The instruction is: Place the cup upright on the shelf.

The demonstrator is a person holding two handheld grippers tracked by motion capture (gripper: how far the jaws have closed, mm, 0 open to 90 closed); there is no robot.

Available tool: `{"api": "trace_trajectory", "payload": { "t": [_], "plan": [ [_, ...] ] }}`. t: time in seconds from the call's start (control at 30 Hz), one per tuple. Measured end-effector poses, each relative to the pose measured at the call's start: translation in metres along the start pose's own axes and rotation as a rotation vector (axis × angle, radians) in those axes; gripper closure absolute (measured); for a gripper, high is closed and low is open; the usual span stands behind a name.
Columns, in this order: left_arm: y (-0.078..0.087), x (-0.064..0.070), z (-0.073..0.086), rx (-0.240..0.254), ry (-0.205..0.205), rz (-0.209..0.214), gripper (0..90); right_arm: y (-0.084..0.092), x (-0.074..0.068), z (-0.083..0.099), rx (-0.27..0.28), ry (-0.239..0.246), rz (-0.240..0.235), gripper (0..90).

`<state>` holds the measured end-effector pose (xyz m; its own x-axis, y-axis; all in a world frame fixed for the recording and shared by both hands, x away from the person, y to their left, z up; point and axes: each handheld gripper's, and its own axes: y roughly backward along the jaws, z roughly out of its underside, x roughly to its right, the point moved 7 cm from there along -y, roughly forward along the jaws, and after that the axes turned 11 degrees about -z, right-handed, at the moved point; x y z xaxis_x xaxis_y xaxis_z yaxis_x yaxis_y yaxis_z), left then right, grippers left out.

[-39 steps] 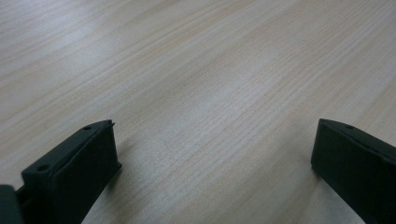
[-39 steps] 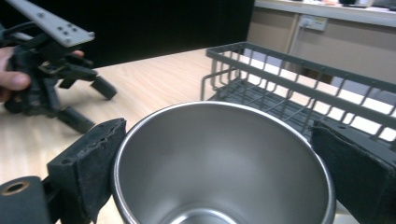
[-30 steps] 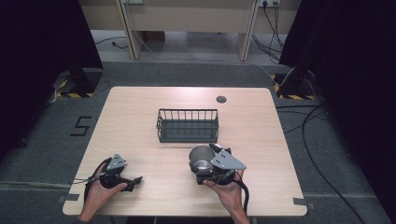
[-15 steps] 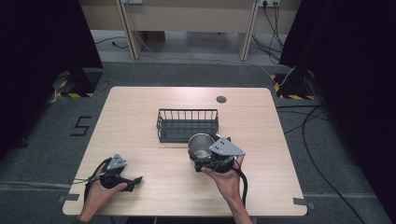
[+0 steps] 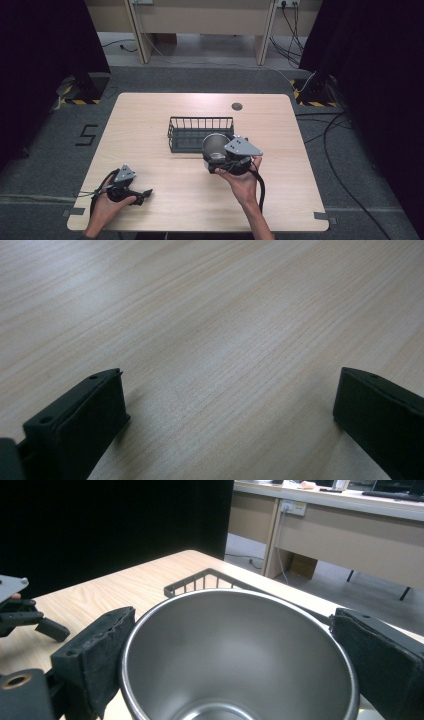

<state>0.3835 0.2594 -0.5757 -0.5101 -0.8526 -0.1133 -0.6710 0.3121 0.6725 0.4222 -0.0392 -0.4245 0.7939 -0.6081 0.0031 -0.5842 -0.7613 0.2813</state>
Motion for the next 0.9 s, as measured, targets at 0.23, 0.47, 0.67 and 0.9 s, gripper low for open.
{"api": "trace_trajectory", "payload": {
  "t": [0.23, 0.47, 0.67, 0.9],
  "plan": [
    [0.000, 0.000, 0.000, 0.000, 0.001, 0.000, 0.0, -0.003, 0.005, -0.015, 0.000, 0.001, 0.010, 6.5],
    [0.000, 0.000, 0.000, 0.000, 0.001, 0.000, 0.0, -0.006, 0.009, -0.027, 0.005, 0.003, 0.019, 6.5],
    [0.000, 0.000, 0.000, -0.001, 0.001, 0.000, 0.0, -0.012, 0.015, -0.040, 0.015, -0.005, 0.032, 6.5],
    [0.000, 0.000, 0.000, 0.000, 0.001, 0.000, 0.0, -0.021, 0.022, -0.052, 0.014, -0.005, 0.054, 6.5]
  ]
}}
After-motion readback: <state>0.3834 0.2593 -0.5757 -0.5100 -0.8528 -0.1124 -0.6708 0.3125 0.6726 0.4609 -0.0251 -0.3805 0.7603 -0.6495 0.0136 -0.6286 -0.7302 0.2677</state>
